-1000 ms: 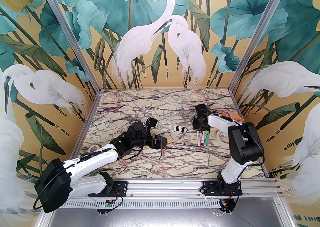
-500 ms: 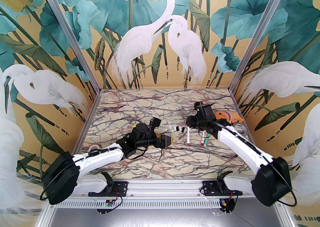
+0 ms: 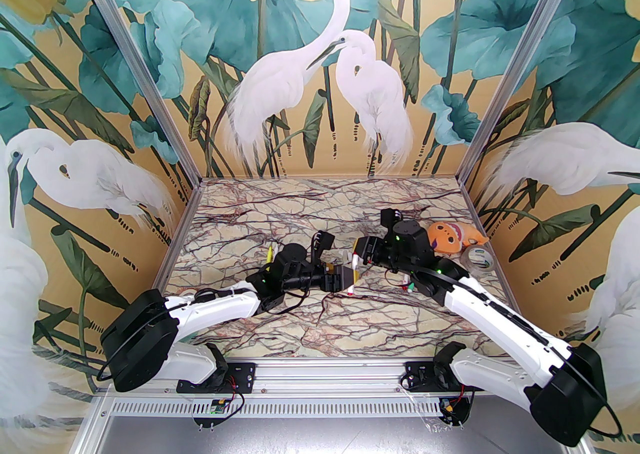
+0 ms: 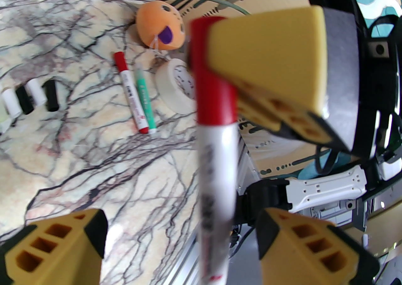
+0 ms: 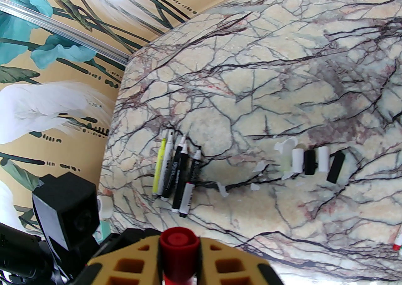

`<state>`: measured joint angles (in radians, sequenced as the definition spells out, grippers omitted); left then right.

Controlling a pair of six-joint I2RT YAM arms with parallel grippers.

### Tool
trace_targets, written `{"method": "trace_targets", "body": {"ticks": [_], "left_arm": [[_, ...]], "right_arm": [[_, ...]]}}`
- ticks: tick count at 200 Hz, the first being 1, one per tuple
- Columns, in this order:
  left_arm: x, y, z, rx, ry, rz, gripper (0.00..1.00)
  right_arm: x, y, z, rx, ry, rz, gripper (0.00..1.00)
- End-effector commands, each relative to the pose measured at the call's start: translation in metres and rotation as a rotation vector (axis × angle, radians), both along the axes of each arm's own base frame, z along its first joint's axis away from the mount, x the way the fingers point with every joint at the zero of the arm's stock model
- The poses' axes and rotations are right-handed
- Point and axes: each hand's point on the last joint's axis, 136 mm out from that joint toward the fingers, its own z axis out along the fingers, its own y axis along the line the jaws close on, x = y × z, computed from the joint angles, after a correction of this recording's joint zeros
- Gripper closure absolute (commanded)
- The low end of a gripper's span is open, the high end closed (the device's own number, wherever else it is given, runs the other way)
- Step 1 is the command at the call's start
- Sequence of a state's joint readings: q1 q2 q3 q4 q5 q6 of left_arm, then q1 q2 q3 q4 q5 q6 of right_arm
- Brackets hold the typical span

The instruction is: Open the pen caps

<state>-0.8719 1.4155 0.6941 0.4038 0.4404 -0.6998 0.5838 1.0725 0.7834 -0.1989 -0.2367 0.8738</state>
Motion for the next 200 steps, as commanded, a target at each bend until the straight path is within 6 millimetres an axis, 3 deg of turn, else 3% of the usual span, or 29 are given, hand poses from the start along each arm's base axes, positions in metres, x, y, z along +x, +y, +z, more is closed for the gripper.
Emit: {"method": "trace_targets", "body": {"ticks": [1,37,91,159,200], "left_arm": [[-0.004,-0.011,0.012,-0.057,0.009,-0.042,0.25],[-0.003,-0.013,0.011,-0.06,0.03,-0.04,0.41],[-0.005,-0.011,0.005,-0.042,0.025,-0.046,0.64],[-0.012,-0.01,0.003,-0.02,-0.007,-0.088,0.84],[-0.018,-0.004,-0.004,0.022,-0.059,-0.115,0.89]], "right_arm": [[-0.002,0.008,0.01,0.081,-0.03,-0.005,0.77],[-0.007,0.013,0.014,0.118,-0.065,-0.013,0.77],[-0.009,0.002,0.013,0.135,-0.082,-0.074,0.78],[-0.01,-0.007,0.014,0.118,-0.092,-0.112,0.77],[-0.019,0.002,0.014,0.13,-0.061,-0.044,0.65]]}}
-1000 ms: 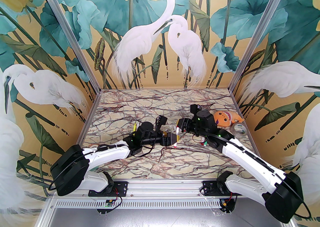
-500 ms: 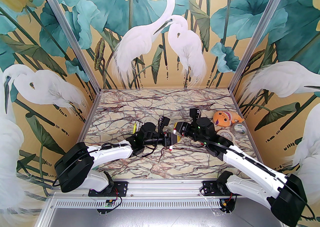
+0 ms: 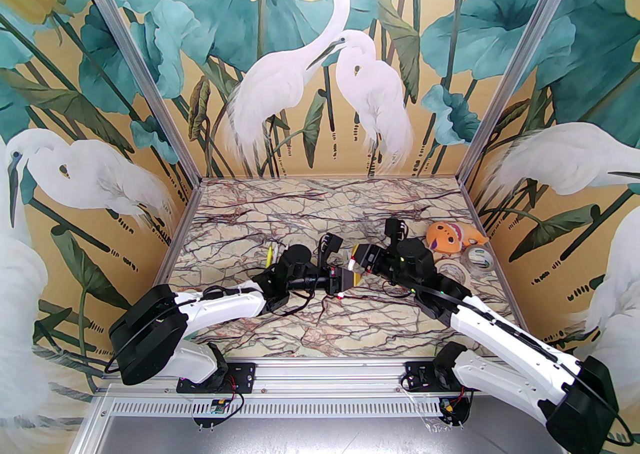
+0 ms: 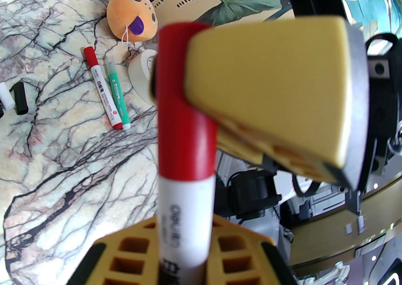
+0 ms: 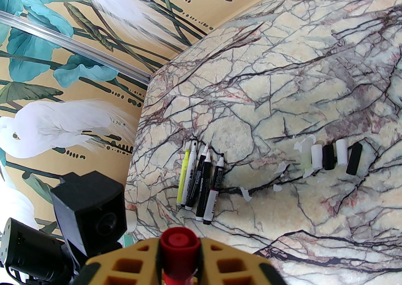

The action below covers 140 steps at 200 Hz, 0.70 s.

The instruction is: Open the pen caps

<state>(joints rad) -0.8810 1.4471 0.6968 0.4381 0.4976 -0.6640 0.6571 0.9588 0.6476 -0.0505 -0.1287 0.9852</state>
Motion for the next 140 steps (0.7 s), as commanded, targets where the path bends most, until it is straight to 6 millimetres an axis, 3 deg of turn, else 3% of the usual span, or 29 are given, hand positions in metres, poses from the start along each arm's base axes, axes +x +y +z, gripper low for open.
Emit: {"method": "trace_targets", "body": {"ticks": [1,65,140], "left_arm": [[-0.009,0.004,-0.001,0.03,-0.039,-0.042,0.89],[-0.018,0.013,-0.003,0.094,-0.088,-0.066,0.9],[-0.019,0.013,-0.004,0.101,-0.089,-0.069,0.94]], "right_arm": [[-0.004,0.004,0.009,0.024,-0.009,0.028,0.64],[-0.008,0.021,0.002,0.03,0.061,0.113,0.57],[-0.003,0.032,0.002,0.051,0.07,0.138,0.59]]}}
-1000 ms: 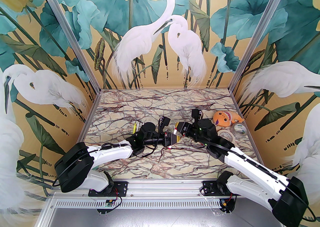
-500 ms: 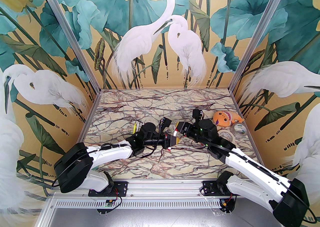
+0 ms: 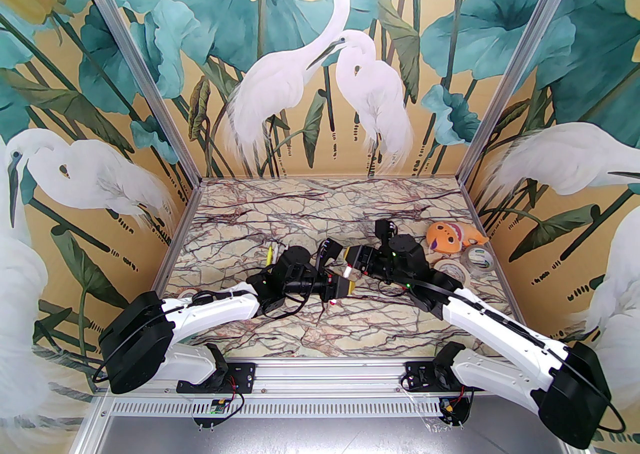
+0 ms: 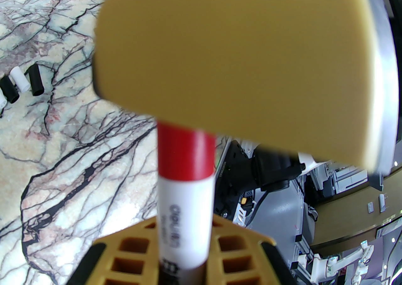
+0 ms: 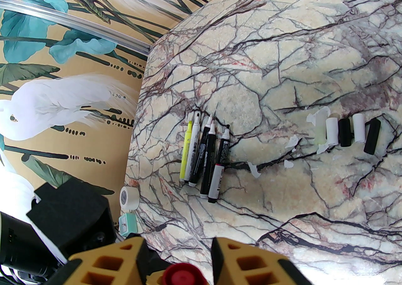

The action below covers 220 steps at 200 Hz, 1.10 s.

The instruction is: Open the pen caps

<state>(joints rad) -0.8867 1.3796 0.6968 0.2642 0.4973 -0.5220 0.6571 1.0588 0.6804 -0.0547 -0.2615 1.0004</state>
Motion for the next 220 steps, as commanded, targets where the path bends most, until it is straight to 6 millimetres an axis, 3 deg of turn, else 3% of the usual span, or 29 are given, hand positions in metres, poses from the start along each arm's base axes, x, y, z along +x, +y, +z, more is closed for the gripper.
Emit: {"method": "trace_targets", "body": {"ticks": [1,85,140,220], "left_arm": [[-0.0048,-0.0003,0.0063,-0.002,-0.022,-0.021,0.94],[-0.0049,0.001,0.0064,-0.007,-0.021,-0.013,0.94],[-0.0053,0.0032,0.0058,-0.004,-0.02,-0.006,0.93],[-0.006,0.0038,0.0074,-0.007,-0.02,-0.007,0.93]], "right_arm": [[0.0029,0.0078,0.0193,0.048,-0.027,0.018,0.59],[0.0054,0.0155,0.015,0.07,-0.004,0.033,0.62],[0.0045,0.0143,0.0119,0.06,0.001,0.03,0.75],[0.0022,0.0165,0.0117,0.049,0.004,0.045,0.72]]}}
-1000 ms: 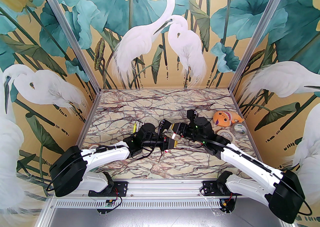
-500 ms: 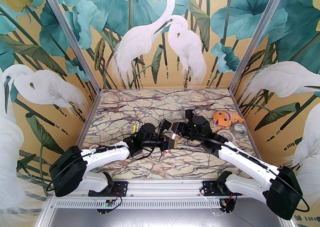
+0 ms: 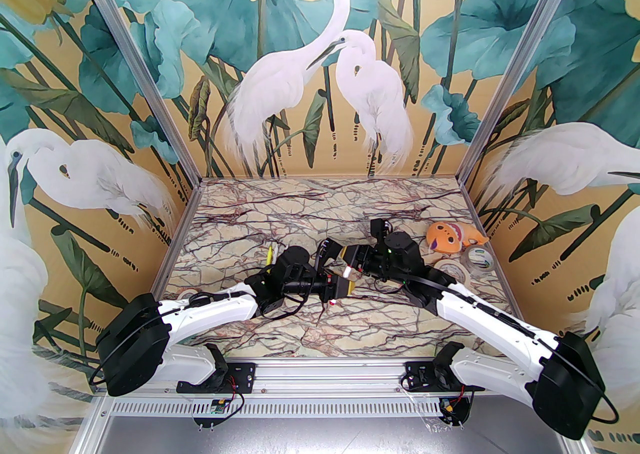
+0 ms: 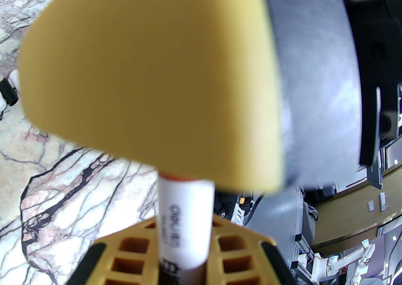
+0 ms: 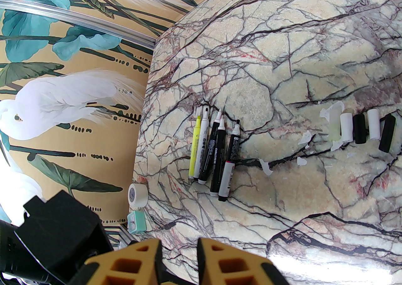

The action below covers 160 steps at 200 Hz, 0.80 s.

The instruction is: Open the pen caps

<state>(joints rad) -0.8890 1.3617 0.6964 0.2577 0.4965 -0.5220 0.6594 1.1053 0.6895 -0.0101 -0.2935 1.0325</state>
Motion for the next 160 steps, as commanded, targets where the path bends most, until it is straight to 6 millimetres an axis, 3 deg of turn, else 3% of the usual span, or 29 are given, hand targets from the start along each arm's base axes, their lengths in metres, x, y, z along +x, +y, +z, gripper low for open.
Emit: {"method": "trace_targets", "body": {"ticks": [1,42,100,127,160], "left_arm": [[-0.004,0.003,0.002,0.0,-0.014,-0.005,0.93],[-0.004,0.004,0.003,0.0,-0.017,-0.002,0.93],[-0.007,0.004,0.004,-0.002,-0.009,-0.011,0.93],[-0.015,0.004,0.014,-0.042,0.0,-0.043,0.93],[-0.033,0.001,0.034,-0.12,0.014,-0.147,0.92]], "right_arm": [[-0.001,0.006,0.013,0.018,-0.024,0.025,0.72],[-0.001,0.009,0.013,0.019,-0.019,0.033,0.73],[0.0,0.008,0.015,0.017,-0.033,0.03,0.84],[-0.001,0.007,0.034,0.03,-0.102,0.057,0.86],[-0.012,0.022,0.073,0.161,-0.23,0.194,0.88]]}}
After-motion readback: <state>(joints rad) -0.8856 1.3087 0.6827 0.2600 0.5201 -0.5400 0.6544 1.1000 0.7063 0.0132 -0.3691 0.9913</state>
